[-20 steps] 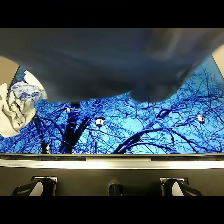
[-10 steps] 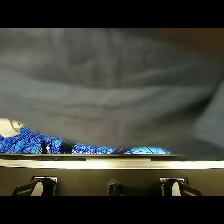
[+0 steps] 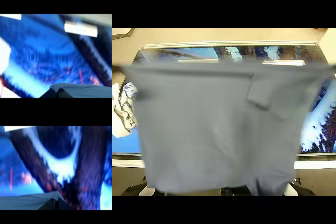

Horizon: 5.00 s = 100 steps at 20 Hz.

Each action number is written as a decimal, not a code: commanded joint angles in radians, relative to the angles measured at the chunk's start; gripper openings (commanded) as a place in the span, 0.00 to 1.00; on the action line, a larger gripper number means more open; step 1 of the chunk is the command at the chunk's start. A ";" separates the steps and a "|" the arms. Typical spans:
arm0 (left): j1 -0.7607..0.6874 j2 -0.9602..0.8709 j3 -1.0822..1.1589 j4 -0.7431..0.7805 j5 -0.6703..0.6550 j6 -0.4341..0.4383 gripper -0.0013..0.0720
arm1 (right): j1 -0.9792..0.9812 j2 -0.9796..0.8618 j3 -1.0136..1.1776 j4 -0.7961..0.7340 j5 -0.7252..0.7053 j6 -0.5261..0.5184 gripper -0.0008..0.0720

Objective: Fold the shirts.

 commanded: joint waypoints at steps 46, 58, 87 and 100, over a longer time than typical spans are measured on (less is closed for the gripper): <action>0.118 -0.434 -0.452 0.150 -0.322 0.160 0.58 | -0.067 -0.373 -0.380 -0.097 0.120 0.082 0.63; 0.103 -0.415 -0.626 -0.003 -0.156 0.217 0.42 | -0.065 -0.365 -0.405 -0.078 0.138 0.063 0.63; 0.062 -0.409 -0.608 -0.005 -0.154 0.240 0.05 | -0.065 -0.092 -1.165 0.222 -0.281 -0.162 0.07; -0.003 -0.554 -0.067 -0.085 -0.160 0.046 0.05 | 0.095 -0.410 -0.370 0.269 -0.293 -0.002 0.07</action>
